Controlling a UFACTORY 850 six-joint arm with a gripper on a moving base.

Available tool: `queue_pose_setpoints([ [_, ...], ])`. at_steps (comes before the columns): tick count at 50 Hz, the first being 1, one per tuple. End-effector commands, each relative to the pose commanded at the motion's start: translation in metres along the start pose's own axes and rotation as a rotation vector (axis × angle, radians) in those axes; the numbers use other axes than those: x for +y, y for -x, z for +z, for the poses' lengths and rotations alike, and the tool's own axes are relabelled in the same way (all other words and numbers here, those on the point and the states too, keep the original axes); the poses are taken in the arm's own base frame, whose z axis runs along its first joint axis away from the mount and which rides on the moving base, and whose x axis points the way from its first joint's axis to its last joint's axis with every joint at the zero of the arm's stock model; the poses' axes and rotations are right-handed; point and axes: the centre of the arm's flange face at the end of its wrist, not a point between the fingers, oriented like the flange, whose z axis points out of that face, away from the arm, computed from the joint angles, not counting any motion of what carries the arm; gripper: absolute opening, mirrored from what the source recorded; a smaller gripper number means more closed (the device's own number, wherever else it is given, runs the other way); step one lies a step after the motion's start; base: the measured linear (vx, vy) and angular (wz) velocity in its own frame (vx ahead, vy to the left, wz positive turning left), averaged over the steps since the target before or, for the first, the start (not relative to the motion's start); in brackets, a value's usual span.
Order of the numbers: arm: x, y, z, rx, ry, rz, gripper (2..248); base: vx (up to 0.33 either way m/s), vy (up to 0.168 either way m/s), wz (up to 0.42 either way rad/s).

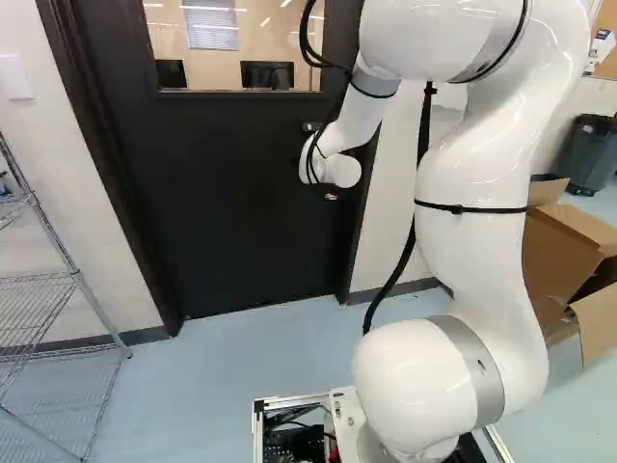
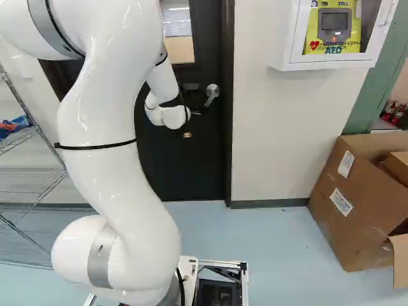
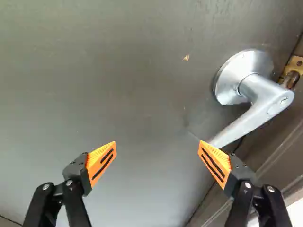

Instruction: Open the door and move inside

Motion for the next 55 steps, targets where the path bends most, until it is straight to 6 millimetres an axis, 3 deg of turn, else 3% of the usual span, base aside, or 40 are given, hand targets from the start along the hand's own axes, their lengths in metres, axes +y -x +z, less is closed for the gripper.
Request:
queue_pose_setpoints([
  [55,0.0032,0.0058,-0.0009,-0.011,0.069,0.069,247,0.0,0.0,0.0],
])
